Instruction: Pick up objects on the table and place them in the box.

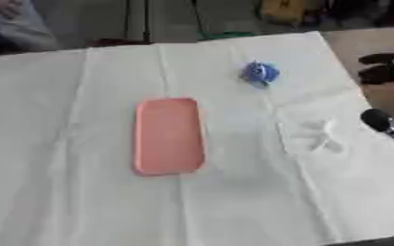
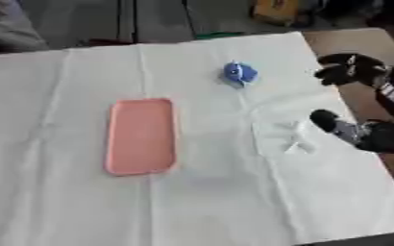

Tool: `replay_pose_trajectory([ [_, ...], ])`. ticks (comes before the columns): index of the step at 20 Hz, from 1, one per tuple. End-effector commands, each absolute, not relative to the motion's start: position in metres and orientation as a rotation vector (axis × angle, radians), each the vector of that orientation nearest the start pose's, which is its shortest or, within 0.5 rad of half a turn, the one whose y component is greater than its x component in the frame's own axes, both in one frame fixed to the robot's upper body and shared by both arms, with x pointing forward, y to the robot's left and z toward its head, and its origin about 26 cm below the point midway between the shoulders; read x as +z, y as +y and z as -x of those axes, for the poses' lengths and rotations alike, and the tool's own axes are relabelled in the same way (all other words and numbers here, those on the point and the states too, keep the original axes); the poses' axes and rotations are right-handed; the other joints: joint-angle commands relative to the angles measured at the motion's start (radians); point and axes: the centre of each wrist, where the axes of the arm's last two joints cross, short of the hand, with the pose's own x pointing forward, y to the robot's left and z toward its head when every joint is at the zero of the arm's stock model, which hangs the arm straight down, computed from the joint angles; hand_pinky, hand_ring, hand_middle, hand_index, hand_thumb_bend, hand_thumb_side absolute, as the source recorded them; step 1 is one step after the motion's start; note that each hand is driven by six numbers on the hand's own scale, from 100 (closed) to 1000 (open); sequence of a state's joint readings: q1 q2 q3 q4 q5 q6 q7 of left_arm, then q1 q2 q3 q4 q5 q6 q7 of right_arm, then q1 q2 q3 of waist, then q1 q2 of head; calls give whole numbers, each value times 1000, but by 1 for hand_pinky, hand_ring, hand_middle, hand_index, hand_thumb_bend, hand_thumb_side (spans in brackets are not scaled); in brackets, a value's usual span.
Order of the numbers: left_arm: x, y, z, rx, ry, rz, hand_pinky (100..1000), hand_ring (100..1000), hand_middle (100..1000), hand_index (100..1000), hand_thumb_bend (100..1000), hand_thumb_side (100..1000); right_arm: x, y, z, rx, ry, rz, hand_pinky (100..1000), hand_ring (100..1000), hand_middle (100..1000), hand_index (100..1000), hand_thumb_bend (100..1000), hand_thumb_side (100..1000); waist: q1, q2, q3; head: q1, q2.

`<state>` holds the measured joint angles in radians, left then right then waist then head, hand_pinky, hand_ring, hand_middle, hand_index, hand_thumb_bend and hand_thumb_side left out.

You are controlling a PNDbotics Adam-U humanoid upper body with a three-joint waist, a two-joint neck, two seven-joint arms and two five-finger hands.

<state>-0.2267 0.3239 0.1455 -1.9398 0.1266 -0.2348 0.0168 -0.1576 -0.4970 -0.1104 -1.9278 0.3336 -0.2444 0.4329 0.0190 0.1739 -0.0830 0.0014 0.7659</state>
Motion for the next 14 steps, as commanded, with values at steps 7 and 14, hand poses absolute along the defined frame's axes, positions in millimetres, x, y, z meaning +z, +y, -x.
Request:
replay_pose_trajectory([
  [7, 185, 310, -297, -202, -2431, -187, 666, 646, 671, 785, 289, 782, 186, -334, -287, 1188, -1971, 542, 781, 754, 886, 838, 527, 739, -5, -12, 4, 3, 4],
  [14, 185, 310, -297, -199, -2430, -190, 666, 646, 670, 786, 287, 786, 186, -334, -287, 1192, -1973, 542, 782, 756, 886, 844, 533, 738, -6, -10, 6, 2, 4],
])
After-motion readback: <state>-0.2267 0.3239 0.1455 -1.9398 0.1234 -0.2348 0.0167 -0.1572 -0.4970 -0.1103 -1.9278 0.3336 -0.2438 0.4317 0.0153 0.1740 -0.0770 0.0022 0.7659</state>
